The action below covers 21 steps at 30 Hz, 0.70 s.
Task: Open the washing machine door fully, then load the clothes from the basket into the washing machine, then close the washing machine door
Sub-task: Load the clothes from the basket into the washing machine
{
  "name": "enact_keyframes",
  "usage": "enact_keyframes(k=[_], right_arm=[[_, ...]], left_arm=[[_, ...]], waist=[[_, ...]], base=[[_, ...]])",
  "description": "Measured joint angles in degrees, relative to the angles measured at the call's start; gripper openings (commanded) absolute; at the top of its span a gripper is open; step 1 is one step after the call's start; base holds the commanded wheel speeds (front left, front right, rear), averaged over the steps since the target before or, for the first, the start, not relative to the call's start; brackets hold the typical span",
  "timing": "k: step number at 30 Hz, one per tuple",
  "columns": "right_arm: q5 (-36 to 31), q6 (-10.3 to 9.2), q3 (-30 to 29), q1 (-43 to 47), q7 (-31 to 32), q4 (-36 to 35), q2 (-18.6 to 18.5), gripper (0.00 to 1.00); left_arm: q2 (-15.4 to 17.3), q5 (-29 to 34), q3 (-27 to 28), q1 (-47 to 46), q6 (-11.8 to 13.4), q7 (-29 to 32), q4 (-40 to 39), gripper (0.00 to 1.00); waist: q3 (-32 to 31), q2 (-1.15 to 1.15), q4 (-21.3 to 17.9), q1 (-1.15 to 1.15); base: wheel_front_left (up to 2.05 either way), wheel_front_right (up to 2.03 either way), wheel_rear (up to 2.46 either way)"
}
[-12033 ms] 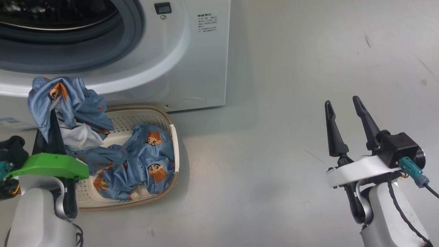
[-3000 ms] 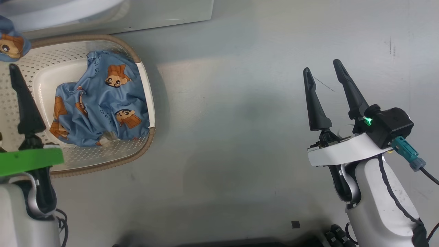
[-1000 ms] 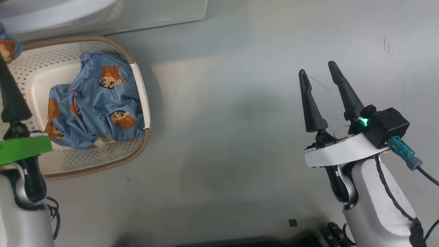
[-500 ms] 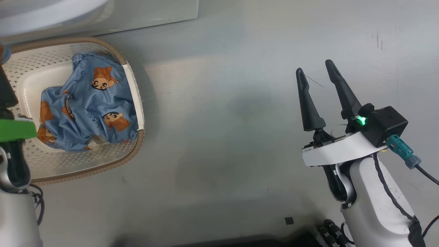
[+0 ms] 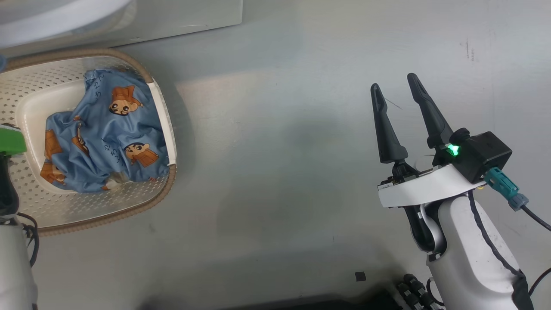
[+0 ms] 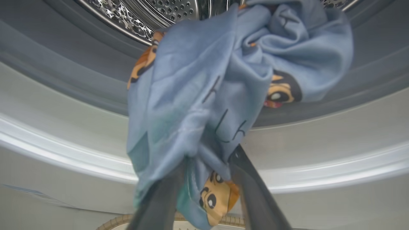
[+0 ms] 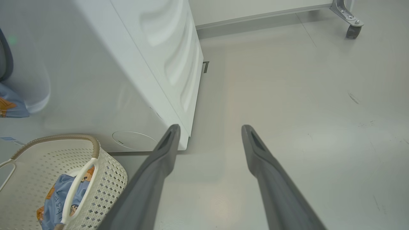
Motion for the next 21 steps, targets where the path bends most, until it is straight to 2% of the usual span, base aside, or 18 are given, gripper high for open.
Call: enact_keyframes(k=[10,21], right_arm=[[0.0,-0.19,-0.05,-0.01,0.0,0.1,0.01,1.0],[0.0,-0.42,-0.19,-0.01,0.0,0.33,0.0,1.0]], left_arm=[[0.18,0.07,-0.8,0.01,0.0,-3.03,-1.07,0.0],[0.47,0.71,-1.91,0.03,0.0,-4.99,-7.53,0.0]], waist=[[-0.15,0.0,0.29,0.0],[-0.55,0.0,1.24,0.0]], base=[[0.0,0.0,0.0],[0.0,0.0,0.0]])
